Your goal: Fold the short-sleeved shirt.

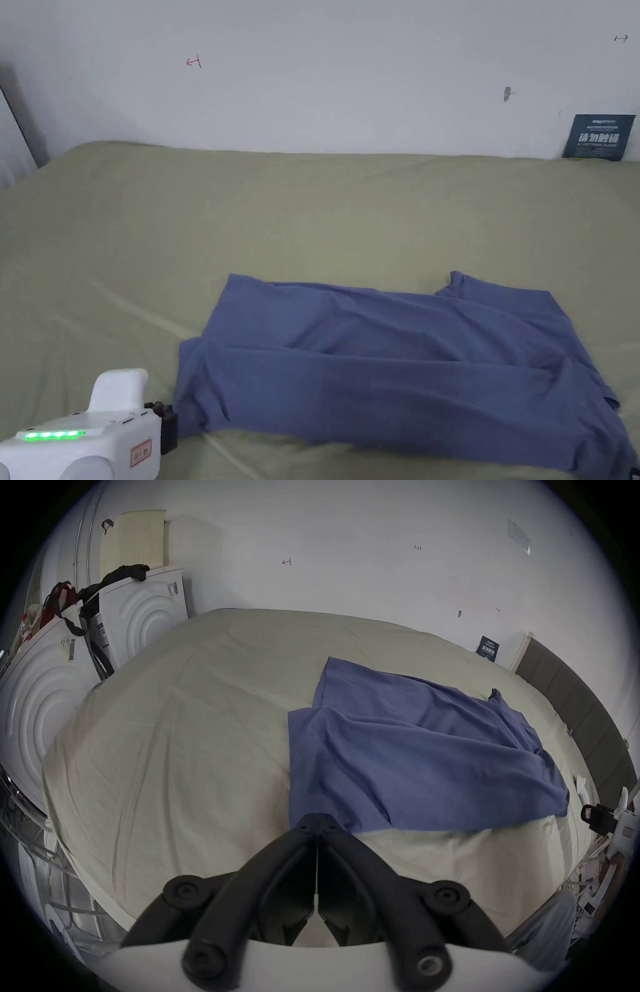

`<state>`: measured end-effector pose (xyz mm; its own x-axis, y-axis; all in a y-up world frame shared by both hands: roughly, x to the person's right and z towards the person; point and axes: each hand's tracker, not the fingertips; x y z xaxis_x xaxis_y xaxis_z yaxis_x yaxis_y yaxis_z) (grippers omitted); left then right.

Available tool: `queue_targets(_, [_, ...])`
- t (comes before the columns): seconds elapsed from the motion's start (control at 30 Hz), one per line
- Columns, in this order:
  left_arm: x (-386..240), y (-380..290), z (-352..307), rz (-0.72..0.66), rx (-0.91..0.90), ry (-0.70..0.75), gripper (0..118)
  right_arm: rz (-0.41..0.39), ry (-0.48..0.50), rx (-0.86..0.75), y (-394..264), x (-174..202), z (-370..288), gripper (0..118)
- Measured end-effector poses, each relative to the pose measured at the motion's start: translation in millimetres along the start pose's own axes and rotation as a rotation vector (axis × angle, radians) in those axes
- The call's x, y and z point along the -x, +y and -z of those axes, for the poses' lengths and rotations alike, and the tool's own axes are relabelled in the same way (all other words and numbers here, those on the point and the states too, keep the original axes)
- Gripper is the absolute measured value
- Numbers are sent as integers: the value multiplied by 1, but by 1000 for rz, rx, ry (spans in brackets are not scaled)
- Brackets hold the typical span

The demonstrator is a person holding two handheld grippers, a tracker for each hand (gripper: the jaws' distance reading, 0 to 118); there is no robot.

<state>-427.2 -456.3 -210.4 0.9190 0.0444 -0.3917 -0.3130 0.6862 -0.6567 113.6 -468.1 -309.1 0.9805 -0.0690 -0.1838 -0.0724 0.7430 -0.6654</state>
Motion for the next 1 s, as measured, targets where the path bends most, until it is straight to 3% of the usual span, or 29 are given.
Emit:
queue_targets(0.03, [-3,3,5,7,8,5,72,-2,-5,4,1,-1,2,2])
queue_targets(0.1, [-2,9,25,6,90,18,98,8,-1,6,4,-3,7,2])
queue_targets(0.17, [3,14,46,3,101,24,114,17,7,15,6,-5,13,2])
queue_targets(0.37, [-5,17,88,8,170,53,109,5,8,44,8,-3,32,2])
queue_targets(0.4, [-14,17,80,13,173,54,103,9,10,47,9,-4,35,2])
queue_targets(0.43, [-16,15,79,13,175,42,92,11,11,50,10,-5,37,2])
queue_targets(0.47, [-18,14,79,9,177,26,74,11,10,52,11,-6,37,2])
queue_targets(0.5, [-20,12,77,-6,179,1,47,12,7,52,12,-7,38,2])
queue_targets(0.53, [-22,16,69,-12,177,-2,31,14,8,56,14,-8,39,2])
queue_targets(0.57, [-26,16,65,11,175,17,18,18,21,70,17,-10,39,2])
queue_targets(0.6, [-27,15,62,20,166,6,14,22,32,78,19,-10,38,2])
queue_targets(0.63, [-27,14,61,8,168,-5,13,24,30,77,21,-10,38,11])
queue_targets(0.67, [-20,20,62,-10,181,-18,12,28,34,80,23,-10,38,42])
queue_targets(0.7, [-21,19,61,-18,185,-25,11,32,35,85,26,-10,40,95])
queue_targets(0.73, [-23,18,59,-19,182,-24,11,35,35,111,28,-10,44,111])
queue_targets(0.9, [-32,20,55,1,188,-21,11,-3,48,178,33,-10,70,106])
queue_targets(0.93, [-25,25,59,-1,190,-24,11,-6,49,179,33,-11,75,97])
queue_targets(0.97, [-26,25,59,-2,191,-23,11,-9,46,188,33,-12,80,78])
queue_targets(1.0, [-27,24,58,-2,192,-24,11,-12,52,200,35,-14,85,43])
